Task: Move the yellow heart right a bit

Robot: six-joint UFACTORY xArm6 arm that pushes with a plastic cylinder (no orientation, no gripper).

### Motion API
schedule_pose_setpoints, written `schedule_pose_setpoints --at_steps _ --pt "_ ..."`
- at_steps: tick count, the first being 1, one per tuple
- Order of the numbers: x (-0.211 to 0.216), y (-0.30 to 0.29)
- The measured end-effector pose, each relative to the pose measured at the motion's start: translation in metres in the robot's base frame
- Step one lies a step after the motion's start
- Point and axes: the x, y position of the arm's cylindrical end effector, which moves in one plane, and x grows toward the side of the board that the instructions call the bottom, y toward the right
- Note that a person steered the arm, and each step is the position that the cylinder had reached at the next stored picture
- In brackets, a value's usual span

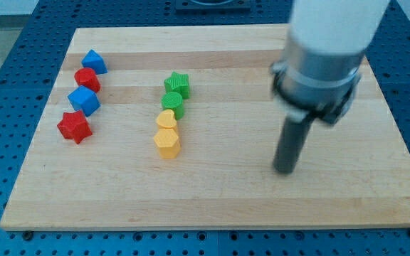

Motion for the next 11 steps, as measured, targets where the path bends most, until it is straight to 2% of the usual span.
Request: schedule_pose_setpoints --at_steps 1,2,3,4,6,8,9,10,11 --pt "0.016 -0.090" --pt "0.005 -0.187" --pt "-0.052 -0.235" --pt "-0.109 -0.240" --pt "-0.151 -0.193" --pt "-0.098 -0.186" --pt "-0.099 -0.195" --pt "-0.123 -0.208" --pt "-0.132 -0.190"
